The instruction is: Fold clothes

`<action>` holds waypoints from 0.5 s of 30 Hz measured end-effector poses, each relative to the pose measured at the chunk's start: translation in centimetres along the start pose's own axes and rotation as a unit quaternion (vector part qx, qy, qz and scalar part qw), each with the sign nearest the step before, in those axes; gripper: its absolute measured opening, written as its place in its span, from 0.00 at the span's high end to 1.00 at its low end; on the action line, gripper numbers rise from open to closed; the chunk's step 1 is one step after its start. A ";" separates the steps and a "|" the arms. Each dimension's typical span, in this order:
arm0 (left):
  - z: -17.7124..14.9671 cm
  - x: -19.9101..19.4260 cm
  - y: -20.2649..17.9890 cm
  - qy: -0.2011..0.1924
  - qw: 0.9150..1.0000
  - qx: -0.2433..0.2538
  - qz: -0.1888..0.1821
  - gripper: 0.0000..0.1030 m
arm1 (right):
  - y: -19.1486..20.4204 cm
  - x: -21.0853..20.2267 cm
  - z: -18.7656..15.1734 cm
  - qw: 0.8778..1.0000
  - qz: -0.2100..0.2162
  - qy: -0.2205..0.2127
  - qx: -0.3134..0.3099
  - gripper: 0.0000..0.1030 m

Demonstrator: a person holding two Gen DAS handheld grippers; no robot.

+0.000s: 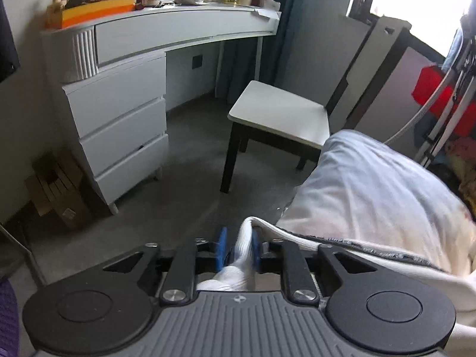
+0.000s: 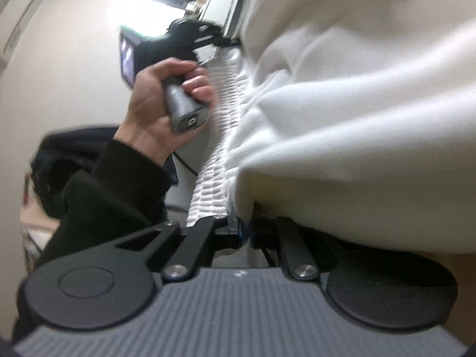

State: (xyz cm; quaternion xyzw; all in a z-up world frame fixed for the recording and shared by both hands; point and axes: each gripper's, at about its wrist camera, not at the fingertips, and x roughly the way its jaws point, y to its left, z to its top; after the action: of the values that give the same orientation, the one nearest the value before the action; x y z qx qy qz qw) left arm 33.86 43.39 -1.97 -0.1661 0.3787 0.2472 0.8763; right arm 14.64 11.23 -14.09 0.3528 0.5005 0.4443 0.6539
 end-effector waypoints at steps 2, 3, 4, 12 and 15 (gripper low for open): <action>-0.1 -0.3 0.3 0.018 1.000 0.006 0.002 0.45 | 1.5 -1.0 -0.1 0.999 -0.019 0.004 -0.031 0.89; -0.2 -0.9 0.4 0.027 1.000 0.003 0.000 0.45 | 2.1 -1.4 0.0 0.998 -0.032 0.003 -0.049 0.88; -0.6 -1.9 0.6 0.026 1.000 -0.002 -0.002 0.44 | 2.9 -2.0 -0.1 0.997 -0.045 0.001 -0.067 0.87; -5.8 -15.7 -2.0 -0.056 0.996 0.032 -0.057 0.28 | 9.9 -11.1 -1.9 0.968 -0.129 -0.093 -0.193 0.19; -9.3 -21.6 -3.7 -0.084 0.989 0.059 -0.108 0.26 | 12.3 -15.5 -4.0 0.937 -0.183 -0.146 -0.257 0.19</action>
State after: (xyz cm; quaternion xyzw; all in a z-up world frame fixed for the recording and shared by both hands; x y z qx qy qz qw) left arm 17.78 29.22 8.41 -0.1327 0.2979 0.1418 0.9346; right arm 6.39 1.15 1.32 0.1359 0.3237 0.3742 0.8583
